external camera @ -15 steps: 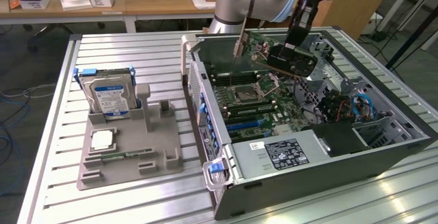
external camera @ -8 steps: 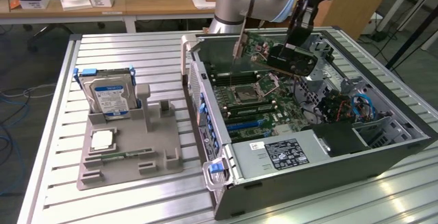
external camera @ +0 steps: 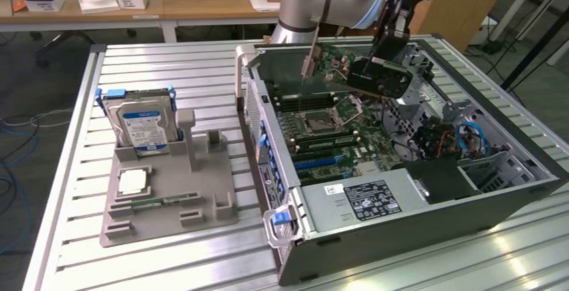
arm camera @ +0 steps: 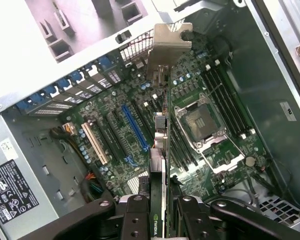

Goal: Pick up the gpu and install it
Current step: 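Insert the gpu into the slot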

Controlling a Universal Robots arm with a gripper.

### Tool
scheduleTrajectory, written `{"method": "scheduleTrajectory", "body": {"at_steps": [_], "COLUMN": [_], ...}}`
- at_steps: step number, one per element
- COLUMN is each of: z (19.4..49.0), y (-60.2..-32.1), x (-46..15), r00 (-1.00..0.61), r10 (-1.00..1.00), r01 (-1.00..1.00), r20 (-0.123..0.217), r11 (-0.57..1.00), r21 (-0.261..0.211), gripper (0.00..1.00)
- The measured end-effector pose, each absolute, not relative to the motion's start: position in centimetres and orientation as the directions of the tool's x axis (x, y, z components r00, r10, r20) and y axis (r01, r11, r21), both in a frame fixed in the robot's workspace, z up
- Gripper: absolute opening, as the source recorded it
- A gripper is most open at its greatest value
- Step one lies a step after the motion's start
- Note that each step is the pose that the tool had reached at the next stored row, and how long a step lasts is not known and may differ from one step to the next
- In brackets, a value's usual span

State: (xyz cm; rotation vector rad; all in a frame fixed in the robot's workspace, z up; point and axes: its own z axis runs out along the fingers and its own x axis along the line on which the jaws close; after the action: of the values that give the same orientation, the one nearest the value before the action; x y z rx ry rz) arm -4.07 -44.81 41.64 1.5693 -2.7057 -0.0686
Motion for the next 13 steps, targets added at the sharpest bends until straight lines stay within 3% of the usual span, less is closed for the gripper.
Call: {"method": "scheduleTrajectory", "body": {"at_steps": [13], "z": [41.65], "y": [-44.81], "x": [-4.07], "r00": [-0.416], "r10": [-0.909], "r01": [-0.909], "r20": [-0.011], "r11": [0.415], "r21": [0.044], "gripper": [0.26]}}
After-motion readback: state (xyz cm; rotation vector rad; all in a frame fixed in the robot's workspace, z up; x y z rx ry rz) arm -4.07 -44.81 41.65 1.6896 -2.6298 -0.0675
